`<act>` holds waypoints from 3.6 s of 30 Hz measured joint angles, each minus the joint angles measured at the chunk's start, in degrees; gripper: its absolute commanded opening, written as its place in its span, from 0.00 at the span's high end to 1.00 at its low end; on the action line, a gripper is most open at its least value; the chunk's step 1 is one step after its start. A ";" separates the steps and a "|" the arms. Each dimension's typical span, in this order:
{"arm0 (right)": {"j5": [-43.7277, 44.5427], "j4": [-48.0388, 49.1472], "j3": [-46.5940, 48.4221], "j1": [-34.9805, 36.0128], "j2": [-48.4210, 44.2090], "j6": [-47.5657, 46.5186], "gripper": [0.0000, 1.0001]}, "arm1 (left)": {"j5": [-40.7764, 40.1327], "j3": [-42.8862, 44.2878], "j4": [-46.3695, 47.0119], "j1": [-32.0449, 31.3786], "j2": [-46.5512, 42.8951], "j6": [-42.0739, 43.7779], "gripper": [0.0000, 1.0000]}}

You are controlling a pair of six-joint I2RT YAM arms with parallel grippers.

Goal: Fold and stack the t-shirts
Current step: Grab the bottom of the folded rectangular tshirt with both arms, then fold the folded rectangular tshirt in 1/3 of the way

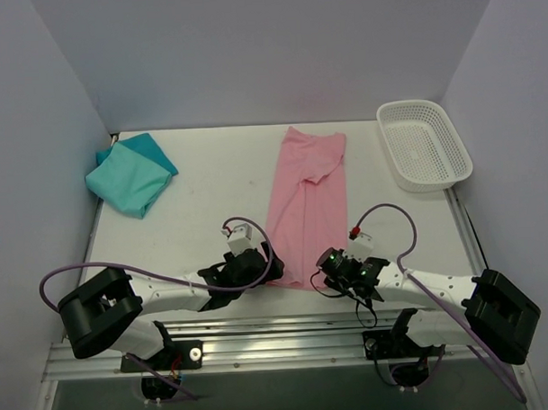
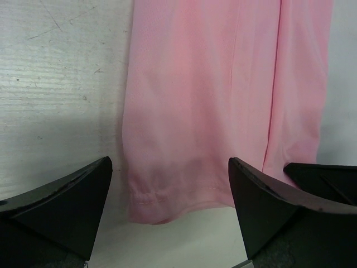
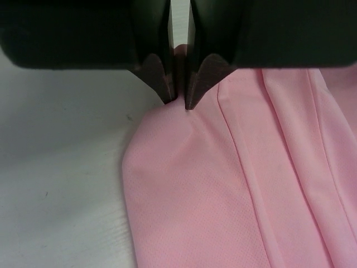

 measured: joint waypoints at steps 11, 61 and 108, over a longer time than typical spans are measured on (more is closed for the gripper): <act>-0.92 -1.84 0.00 1.90 -2.54 0.48 0.31 | 0.76 0.00 0.31 0.63 0.02 1.18 0.05; 3.30 -14.19 3.98 5.29 -1.73 10.73 1.00 | 9.46 -5.25 8.26 9.84 -3.30 5.29 0.04; 4.87 -21.88 3.65 6.16 -13.75 10.01 1.00 | 6.82 0.68 -6.40 -0.52 -8.63 3.87 0.98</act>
